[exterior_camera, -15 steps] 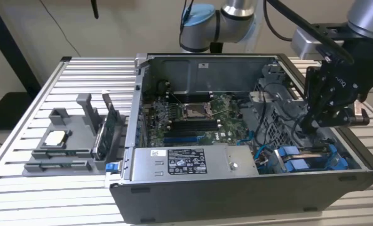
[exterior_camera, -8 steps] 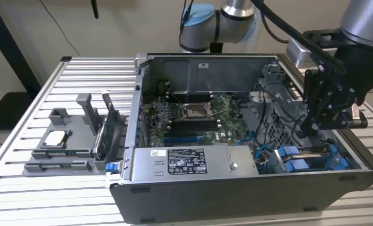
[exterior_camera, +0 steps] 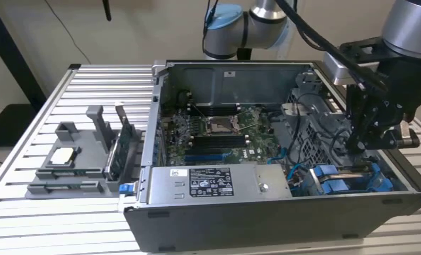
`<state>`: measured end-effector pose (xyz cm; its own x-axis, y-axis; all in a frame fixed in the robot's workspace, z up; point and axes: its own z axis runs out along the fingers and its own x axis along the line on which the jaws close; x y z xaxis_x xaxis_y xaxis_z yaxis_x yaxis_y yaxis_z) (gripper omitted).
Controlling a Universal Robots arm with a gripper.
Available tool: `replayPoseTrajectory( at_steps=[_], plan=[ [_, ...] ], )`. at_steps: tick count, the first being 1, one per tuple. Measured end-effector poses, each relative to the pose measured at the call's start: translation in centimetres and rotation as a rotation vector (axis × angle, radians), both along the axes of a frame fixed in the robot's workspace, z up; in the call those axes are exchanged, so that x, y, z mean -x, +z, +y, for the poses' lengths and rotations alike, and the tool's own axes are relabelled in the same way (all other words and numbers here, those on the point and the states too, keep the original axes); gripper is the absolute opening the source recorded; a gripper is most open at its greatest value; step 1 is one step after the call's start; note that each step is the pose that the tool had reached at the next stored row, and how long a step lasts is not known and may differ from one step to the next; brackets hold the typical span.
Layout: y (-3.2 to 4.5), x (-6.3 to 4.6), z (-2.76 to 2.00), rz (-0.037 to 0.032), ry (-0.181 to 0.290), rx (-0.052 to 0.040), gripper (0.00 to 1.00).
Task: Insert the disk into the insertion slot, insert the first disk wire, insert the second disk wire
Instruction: 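Insert the second disk wire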
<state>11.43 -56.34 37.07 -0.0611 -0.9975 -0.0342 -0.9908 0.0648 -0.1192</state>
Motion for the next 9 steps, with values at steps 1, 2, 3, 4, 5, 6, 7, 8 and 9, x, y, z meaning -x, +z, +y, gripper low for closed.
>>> replayPoseTrajectory(
  at_steps=[1,2,3,4,5,6,7,8,9],
  plan=[
    [-0.09,0.0,-0.04,-0.0031,0.001,0.0,0.16],
    [-0.21,0.0,-0.06,-0.0036,0.002,0.0002,0.16],
    [-0.3,0.0,-0.06,-0.0036,0.003,0.0004,0.16],
    [-0.42,0.0,-0.06,-0.0037,0.004,0.0004,0.16],
    [-0.55,0.0,-0.06,-0.0037,0.004,0.0005,0.16],
    [-0.69,0.0,-0.06,-0.0038,0.006,0.0008,0.16],
    [-0.86,0.0,-0.07,-0.0038,0.008,0.0011,0.16],
    [-1.03,0.0,-0.06,-0.0037,0.012,0.0013,0.16],
    [-1.19,0.0,-0.06,-0.0038,0.016,0.0013,0.16]
  ],
)
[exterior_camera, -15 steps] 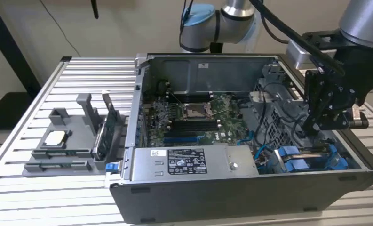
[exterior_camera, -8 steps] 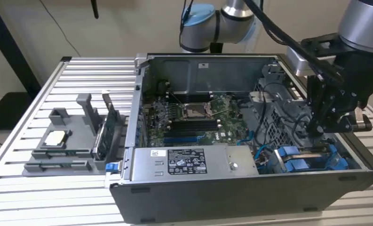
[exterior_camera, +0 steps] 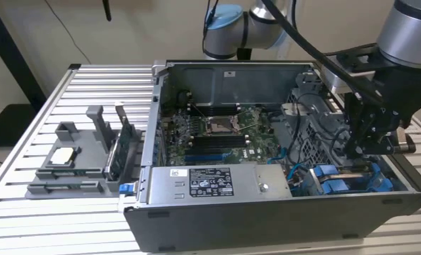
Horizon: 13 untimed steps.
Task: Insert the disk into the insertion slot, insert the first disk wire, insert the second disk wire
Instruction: 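Insert the second disk wire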
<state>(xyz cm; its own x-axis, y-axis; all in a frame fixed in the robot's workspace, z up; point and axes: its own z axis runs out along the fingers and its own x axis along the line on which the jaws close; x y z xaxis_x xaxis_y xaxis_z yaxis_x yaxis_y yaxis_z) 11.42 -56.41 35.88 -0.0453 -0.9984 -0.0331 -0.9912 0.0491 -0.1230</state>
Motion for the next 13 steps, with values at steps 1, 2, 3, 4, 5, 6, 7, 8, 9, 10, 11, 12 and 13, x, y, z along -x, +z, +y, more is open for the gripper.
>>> replayPoseTrajectory(
  at_steps=[1,2,3,4,5,6,7,8,9,10,11,12,13],
  plan=[
    [-0.15,0.0,0.0,0.0,0.003,-0.0001,0.16],
    [-0.19,0.0,0.0,0.0,0.004,0.0,0.16],
    [-0.18,0.0,0.0,0.0001,0.004,0.0002,0.16],
    [-0.18,0.0,0.0,0.0,0.004,0.0002,0.16],
    [-0.18,0.0,0.0,0.0001,0.004,0.0002,0.16],
    [-0.2,0.0,0.0,0.0,0.004,0.0002,0.16],
    [-0.27,-0.03,0.0,0.0001,0.005,-0.0002,0.16],
    [-0.33,-0.11,-0.03,0.0001,0.005,0.0,0.16],
    [-0.43,-0.2,-0.08,0.0001,0.004,0.0,0.16],
    [-0.58,-0.26,-0.11,0.0,0.004,0.0,0.16],
    [-0.75,-0.27,-0.12,0.0,0.004,0.0,0.16],
    [-0.93,-0.27,-0.13,0.0,0.005,0.0001,0.16],
    [-1.11,-0.27,-0.12,0.0,0.005,0.0,0.16]
  ],
)
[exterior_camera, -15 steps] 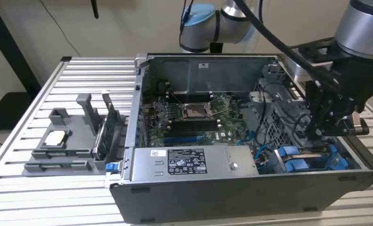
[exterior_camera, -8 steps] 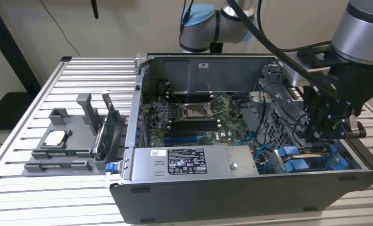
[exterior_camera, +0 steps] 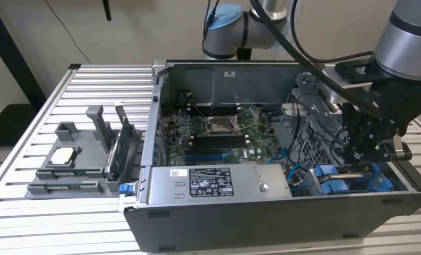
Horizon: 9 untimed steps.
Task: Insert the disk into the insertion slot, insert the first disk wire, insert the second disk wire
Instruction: 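Insert the second disk wire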
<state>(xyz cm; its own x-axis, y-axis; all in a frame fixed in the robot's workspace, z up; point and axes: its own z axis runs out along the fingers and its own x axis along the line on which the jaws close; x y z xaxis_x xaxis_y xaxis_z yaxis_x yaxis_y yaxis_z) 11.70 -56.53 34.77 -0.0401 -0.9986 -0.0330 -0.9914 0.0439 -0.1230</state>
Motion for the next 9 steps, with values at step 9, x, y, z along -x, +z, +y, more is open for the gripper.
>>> replayPoseTrajectory(
  at_steps=[9],
  plan=[
    [-0.41,-0.03,-0.07,0.0,0.002,0.0002,0.16]
  ],
)
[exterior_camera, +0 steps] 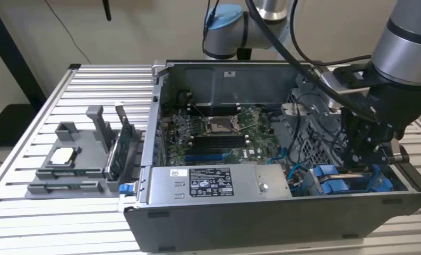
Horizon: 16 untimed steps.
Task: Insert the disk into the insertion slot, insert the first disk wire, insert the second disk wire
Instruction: 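Insert the second disk wire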
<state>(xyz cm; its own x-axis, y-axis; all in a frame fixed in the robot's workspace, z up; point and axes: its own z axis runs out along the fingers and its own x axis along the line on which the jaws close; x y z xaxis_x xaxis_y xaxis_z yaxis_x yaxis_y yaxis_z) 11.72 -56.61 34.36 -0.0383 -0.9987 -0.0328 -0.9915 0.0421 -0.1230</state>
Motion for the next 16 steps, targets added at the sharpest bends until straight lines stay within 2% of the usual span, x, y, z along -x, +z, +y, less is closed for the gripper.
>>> replayPoseTrajectory(
  at_steps=[5,16],
  plan=[
    [0.25,0.0,-0.05,0.0,0.0,-0.0001,0.16],
    [0.24,-0.01,-0.26,-0.0011,0.0,-0.0003,0.16]
  ],
)
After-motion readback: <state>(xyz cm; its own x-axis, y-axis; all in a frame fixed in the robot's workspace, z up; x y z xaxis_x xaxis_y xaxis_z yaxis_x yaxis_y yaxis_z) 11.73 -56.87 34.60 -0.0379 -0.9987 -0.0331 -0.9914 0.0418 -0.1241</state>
